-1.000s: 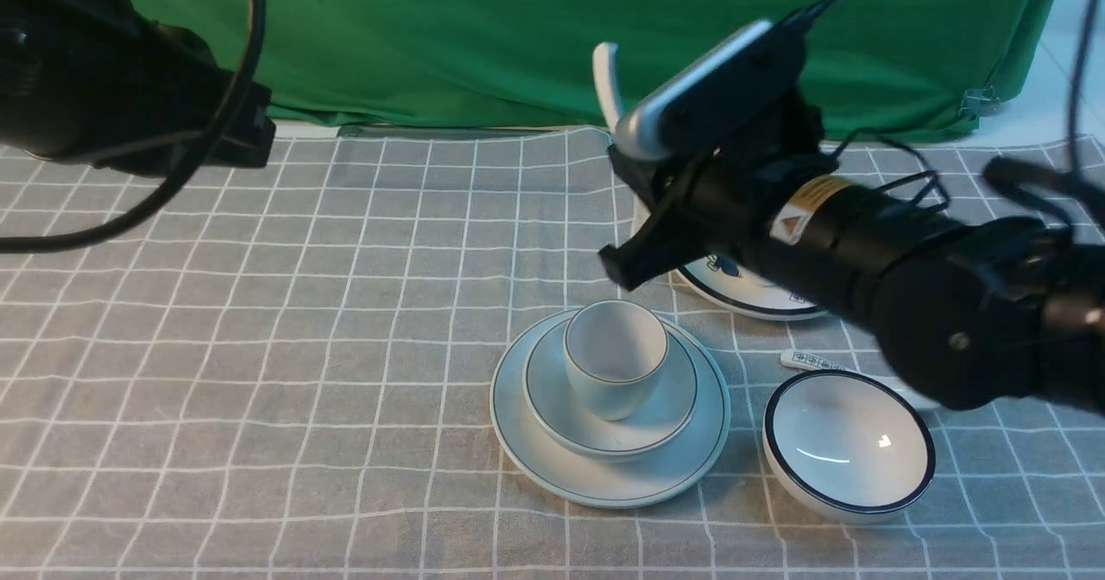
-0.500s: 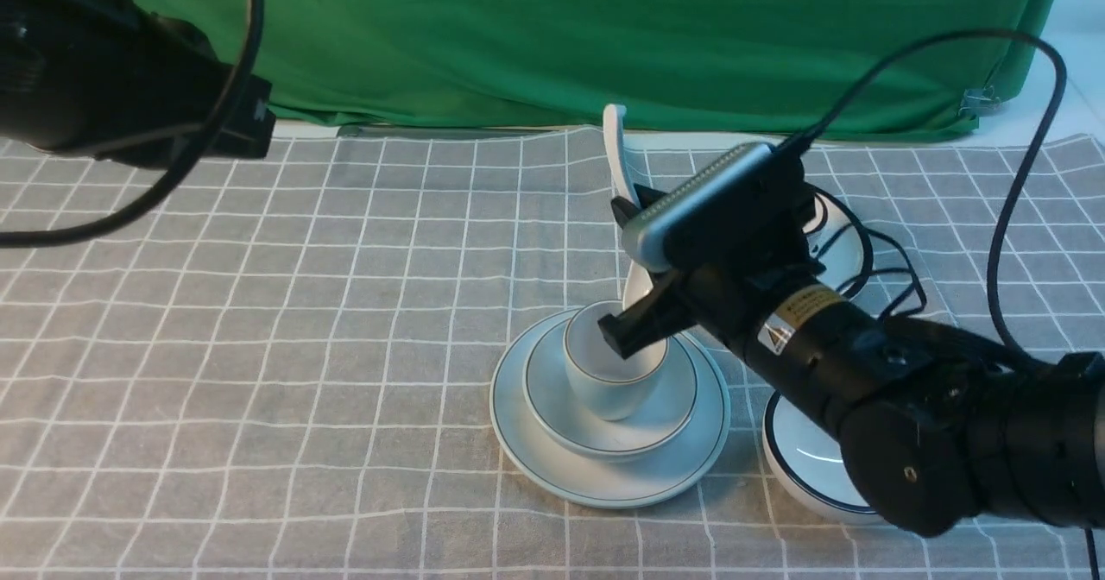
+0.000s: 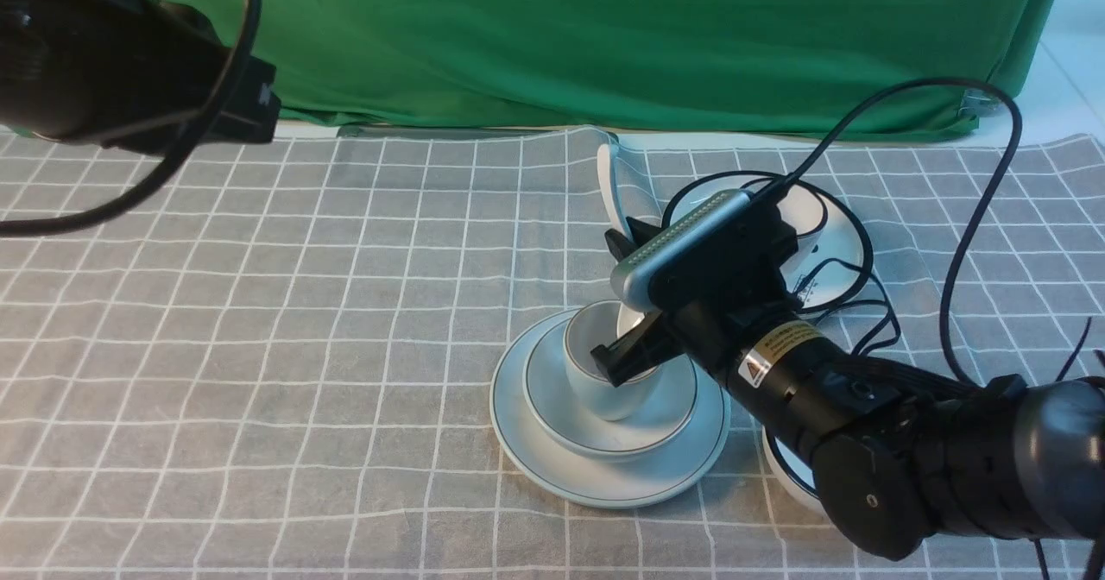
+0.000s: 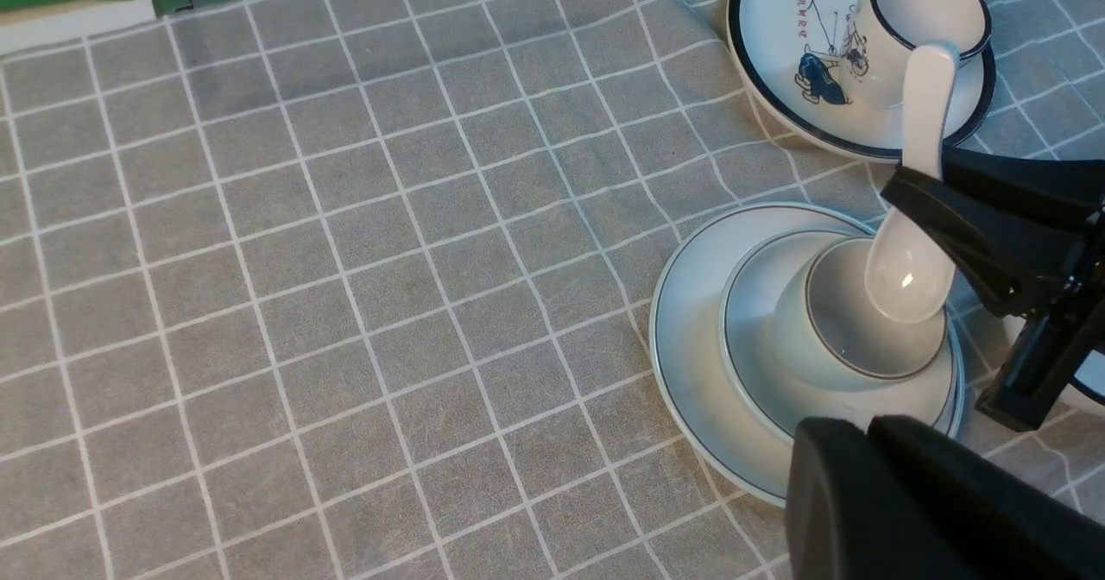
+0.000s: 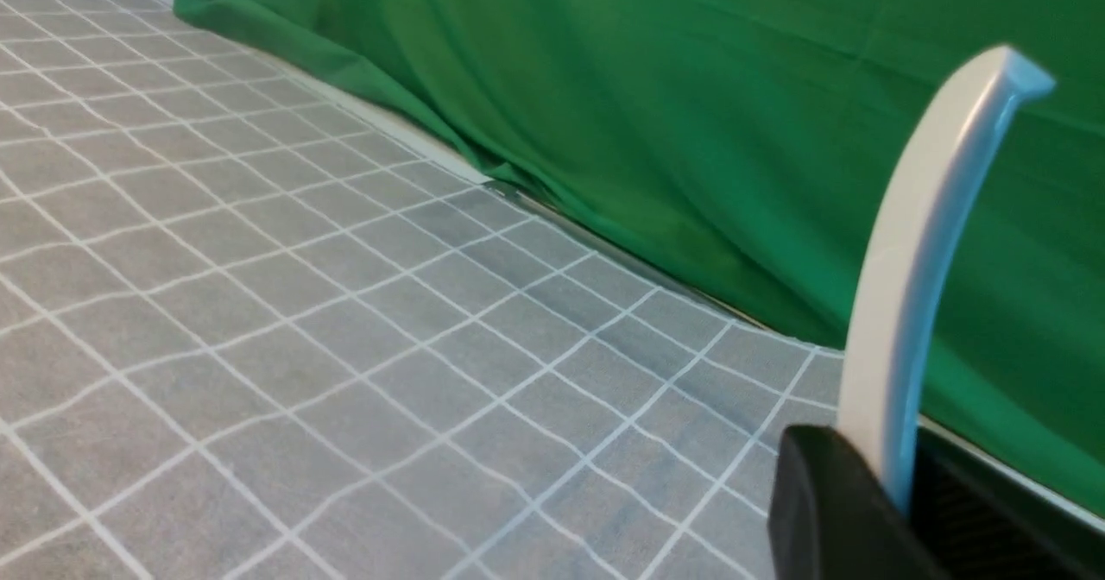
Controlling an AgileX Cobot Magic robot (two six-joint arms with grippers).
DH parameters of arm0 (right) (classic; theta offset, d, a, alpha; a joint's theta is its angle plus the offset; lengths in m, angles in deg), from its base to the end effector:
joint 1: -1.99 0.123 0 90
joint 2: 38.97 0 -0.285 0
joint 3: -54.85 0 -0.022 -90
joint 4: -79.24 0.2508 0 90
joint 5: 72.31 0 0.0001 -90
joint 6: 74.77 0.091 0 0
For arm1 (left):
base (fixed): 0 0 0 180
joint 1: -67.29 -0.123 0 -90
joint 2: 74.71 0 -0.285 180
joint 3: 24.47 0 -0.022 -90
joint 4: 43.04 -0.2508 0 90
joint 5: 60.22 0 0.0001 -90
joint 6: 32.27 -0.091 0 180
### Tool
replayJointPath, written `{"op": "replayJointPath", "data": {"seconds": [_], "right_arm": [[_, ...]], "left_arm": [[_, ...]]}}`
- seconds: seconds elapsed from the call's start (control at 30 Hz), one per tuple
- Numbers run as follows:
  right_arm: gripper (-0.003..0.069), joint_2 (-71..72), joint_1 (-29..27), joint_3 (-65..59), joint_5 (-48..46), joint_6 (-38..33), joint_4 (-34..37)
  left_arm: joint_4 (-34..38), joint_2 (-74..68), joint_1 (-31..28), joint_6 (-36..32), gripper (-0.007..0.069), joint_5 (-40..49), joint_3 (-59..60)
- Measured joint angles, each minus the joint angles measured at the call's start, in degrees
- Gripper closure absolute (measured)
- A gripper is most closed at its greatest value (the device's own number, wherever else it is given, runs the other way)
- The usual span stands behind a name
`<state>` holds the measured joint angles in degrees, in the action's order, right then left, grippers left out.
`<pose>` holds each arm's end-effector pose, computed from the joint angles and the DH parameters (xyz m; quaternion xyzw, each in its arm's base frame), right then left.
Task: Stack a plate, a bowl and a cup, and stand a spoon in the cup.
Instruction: Use the right arm to put the blue soup spoon into the blue teacup in the middle
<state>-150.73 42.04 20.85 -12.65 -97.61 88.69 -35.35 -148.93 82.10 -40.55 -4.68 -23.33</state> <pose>0.2799 0.2185 0.1982 -0.2864 0.6223 0.0910 0.7228 0.2180 -0.0680 0.4229 0.1703 0.8915 -0.0896 0.4101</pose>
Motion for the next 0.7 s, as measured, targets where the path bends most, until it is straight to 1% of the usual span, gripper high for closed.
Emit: {"op": "replayJointPath", "data": {"seconds": [0.1, 0.17, 0.27, 0.3, 0.33, 0.37, 0.4, 0.47, 0.7], "right_arm": [[0.0563, -1.28, 0.0, 0.0, 1.08, 0.0, -0.11], [0.0543, -1.87, 0.0, 0.0, 1.27, 0.08, -0.8], [0.0471, -2.06, 0.0, 0.0, 1.66, 1.36, -2.16], [0.0434, -2.11, 0.0, 0.0, 1.73, 1.92, -2.39], [0.0419, -2.11, 0.0, 0.0, 1.73, 2.07, -2.4], [0.037, -2.17, 0.0, 0.0, 1.73, 2.64, -2.53], [0.0342, -2.22, 0.0, 0.0, 1.87, 2.81, -2.64], [0.0314, -2.41, 0.0, 0.0, 1.89, 2.88, -2.64], [0.031, -2.35, 0.21, 0.0, 2.09, 3.01, -2.63]], "left_arm": [[0.05, 0.0, 0.0, 0.14, 0.0609, 0.0, 0.0], [0.11, 0.0, 0.0, 0.19, 0.0609, 0.0, 0.0], [0.11, 0.0, 0.0, 0.29, 0.0609, 0.0, 0.0], [0.11, 0.0, 0.0, 0.36, 0.0609, 0.0, 0.0], [0.11, 0.0, 0.0, 0.35, 0.0609, 0.0, 0.0], [0.11, 0.0, 0.0, 0.35, 0.0609, 0.0, 0.0], [0.11, 0.0, 0.0, 0.35, 0.0609, 0.0, 0.0], [0.11, 0.0, 0.0, 0.35, 0.0609, 0.0, 0.0], [0.11, 0.0, 0.0, 0.35, 0.0609, 0.05, 0.0]]}}
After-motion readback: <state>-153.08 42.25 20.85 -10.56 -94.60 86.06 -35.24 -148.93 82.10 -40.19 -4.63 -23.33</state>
